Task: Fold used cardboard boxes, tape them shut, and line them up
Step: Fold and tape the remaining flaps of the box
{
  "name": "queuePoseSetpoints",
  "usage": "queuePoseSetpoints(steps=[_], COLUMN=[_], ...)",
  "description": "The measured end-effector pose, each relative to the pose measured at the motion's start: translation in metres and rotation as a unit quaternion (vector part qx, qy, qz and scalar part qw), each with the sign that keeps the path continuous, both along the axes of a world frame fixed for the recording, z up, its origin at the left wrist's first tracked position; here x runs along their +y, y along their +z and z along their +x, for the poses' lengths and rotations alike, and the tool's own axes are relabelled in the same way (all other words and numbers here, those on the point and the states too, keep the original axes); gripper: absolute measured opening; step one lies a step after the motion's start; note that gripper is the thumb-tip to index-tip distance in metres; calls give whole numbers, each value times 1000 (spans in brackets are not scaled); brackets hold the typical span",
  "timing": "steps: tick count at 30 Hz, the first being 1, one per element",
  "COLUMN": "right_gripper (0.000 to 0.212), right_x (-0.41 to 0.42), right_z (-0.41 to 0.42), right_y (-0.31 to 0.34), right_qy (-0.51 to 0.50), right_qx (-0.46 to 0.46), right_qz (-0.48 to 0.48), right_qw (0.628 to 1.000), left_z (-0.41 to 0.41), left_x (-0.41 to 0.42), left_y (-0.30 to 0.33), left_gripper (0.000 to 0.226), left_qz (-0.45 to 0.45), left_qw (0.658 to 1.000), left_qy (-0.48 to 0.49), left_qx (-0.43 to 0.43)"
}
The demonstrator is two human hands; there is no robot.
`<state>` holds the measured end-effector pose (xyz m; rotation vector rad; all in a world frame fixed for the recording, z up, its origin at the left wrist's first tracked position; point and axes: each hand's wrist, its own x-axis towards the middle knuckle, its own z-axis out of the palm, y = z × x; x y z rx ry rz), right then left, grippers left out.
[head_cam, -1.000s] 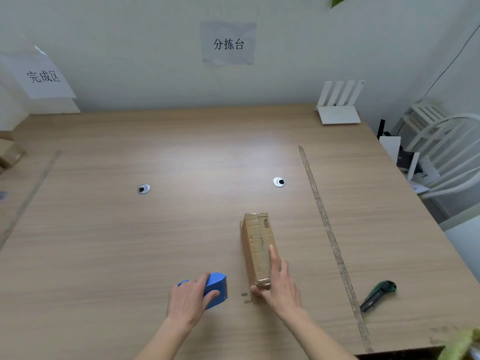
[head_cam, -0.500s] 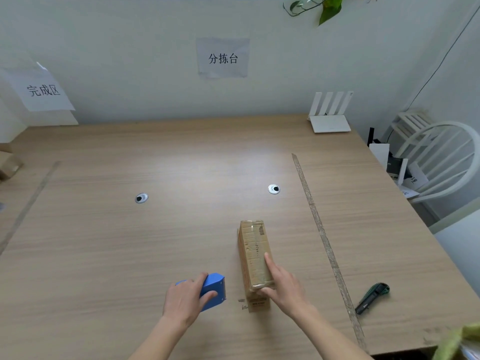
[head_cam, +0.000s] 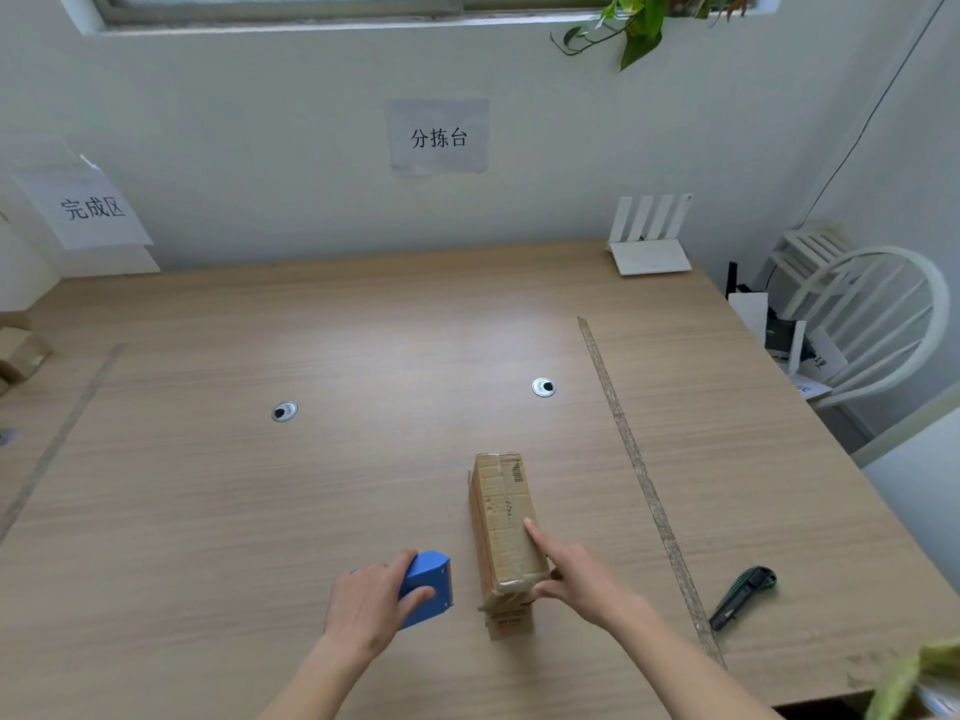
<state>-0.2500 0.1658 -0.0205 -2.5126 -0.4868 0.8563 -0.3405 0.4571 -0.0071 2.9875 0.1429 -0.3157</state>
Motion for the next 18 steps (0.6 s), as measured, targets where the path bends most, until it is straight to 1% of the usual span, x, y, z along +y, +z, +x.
queuePoseSetpoints(steps=[5, 8, 11, 13, 15, 17, 18], right_gripper=[104, 105, 106, 107, 97, 82, 79], right_x=[3, 12, 42, 67, 83, 88, 86], right_z=[-4, -10, -20, -27, -32, -32, -31], right_y=[4, 11, 25, 28, 25, 21, 21], right_qy=[-18, -53, -118, -146, -154, -139, -127], right_qx=[8, -30, -111, -142, -155, -152, -147], right_qz=[19, 17, -48, -98, -123, -139, -143], right_qw=[1000, 998, 986, 974, 968, 969, 971], left_z=[-1, -1, -2, -4, -5, -7, -7], left_x=[1, 3, 5, 6, 9, 13, 16], left_y=[6, 11, 14, 15, 18, 22, 24], left_gripper=[48, 49, 50, 50, 49, 49, 50], left_qz=[-5, -1, 4, 4, -6, -12, -11], left_qw=[1000, 1000, 1000, 1000, 1000, 1000, 1000], left_qy=[-9, -9, -6, -7, -6, -5, -5], left_qx=[0, -2, -1, -4, -8, -16, -20])
